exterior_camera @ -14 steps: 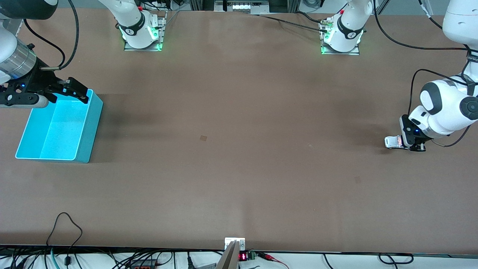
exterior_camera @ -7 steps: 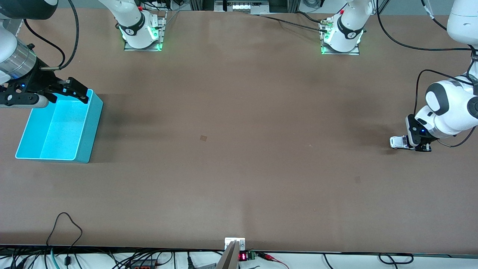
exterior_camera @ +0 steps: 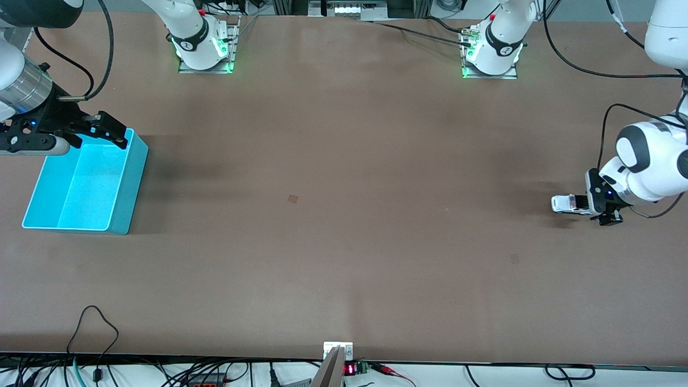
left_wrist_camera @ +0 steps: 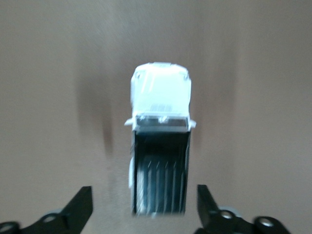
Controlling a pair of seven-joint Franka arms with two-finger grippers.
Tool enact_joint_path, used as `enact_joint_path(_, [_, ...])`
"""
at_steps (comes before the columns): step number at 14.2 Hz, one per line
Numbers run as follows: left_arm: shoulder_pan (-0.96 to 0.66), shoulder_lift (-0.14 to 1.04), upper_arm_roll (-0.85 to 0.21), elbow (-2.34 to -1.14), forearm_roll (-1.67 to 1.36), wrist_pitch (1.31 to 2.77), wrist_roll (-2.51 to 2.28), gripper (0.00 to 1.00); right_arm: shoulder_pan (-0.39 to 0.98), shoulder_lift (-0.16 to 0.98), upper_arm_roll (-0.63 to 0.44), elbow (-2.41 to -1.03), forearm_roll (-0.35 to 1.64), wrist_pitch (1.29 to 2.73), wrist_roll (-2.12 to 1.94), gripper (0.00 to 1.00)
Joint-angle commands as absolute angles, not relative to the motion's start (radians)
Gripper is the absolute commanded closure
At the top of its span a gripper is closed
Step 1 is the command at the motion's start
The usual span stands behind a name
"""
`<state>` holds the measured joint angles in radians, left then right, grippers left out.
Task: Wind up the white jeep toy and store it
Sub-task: 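Drag the jeep backward along the table with the left gripper, then open the left gripper and lift it off the jeep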
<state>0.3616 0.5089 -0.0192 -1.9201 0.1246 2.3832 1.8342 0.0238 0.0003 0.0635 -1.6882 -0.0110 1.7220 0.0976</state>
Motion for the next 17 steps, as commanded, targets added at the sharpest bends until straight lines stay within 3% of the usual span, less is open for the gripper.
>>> enact_joint_path(1, [0.357, 0.505, -0.047, -1.823, 0.137, 2.240, 1.818, 0.00, 0.025, -0.025, 0.066, -1.707, -0.021, 1.720, 0.089, 0.00])
enact_joint_path(5, [0.356, 0.442, -0.101, -1.735, 0.141, 1.995, 1.625, 0.00, 0.025, -0.025, 0.066, -1.707, -0.021, 1.720, 0.087, 0.00])
enact_joint_path(12, [0.356, 0.431, -0.248, -1.458, 0.141, 1.484, 1.056, 0.00, 0.025, -0.025, 0.066, -1.709, -0.021, 1.720, 0.087, 0.00])
enact_joint_path(17, [0.359, 0.370, -0.331, -1.408, 0.062, 1.399, 0.645, 0.00, 0.025, -0.025, 0.066, -1.709, -0.021, 1.720, 0.089, 0.00])
